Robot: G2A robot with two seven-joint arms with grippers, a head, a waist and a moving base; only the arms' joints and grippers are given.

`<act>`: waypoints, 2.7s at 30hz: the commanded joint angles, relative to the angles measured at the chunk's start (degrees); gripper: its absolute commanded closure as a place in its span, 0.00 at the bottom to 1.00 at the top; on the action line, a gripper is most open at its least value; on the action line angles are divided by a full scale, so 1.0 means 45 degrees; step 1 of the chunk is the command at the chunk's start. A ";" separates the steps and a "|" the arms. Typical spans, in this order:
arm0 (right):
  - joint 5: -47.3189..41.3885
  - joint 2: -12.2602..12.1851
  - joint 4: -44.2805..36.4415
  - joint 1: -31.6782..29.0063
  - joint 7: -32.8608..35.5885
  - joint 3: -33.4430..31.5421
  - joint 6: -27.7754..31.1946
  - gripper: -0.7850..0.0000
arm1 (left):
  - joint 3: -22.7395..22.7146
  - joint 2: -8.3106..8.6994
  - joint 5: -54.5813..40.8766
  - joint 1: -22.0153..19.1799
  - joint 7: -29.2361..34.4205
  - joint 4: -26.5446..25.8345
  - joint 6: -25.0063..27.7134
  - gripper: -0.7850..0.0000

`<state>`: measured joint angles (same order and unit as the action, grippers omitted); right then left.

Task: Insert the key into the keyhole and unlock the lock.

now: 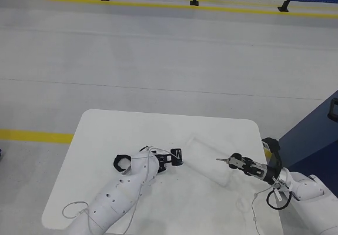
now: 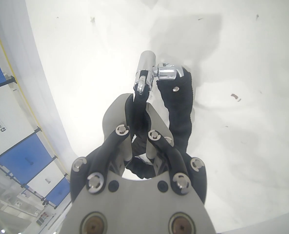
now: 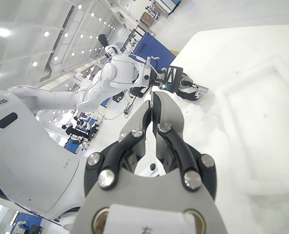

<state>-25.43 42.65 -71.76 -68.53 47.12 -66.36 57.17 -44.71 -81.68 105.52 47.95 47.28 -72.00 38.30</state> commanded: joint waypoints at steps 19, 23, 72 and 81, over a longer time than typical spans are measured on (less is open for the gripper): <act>0.0000 0.0000 0.0000 0.0000 0.0000 0.0000 0.0000 1.00 | -0.3491 0.1459 0.0481 0.2925 -0.3739 -0.4827 0.2937 1.00; 0.0000 0.0000 0.0000 0.0000 0.0000 0.0000 0.0000 1.00 | -0.3562 0.1550 0.0814 0.3152 -0.3854 -0.4990 0.2829 1.00; 0.0000 0.0000 0.0000 0.0000 0.0000 0.0000 0.0000 1.00 | 0.1251 -0.0608 -0.0788 -0.1081 0.1663 0.2350 0.1375 1.00; 0.0000 0.0000 0.0000 0.0000 0.0000 0.0000 0.0000 1.00 | 0.1670 -0.1078 -0.1206 -0.1592 0.1945 0.3371 0.1149 0.78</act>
<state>-25.43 42.65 -71.76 -68.53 47.12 -66.36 57.17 -37.29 -86.34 100.34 40.99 56.02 -57.38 43.54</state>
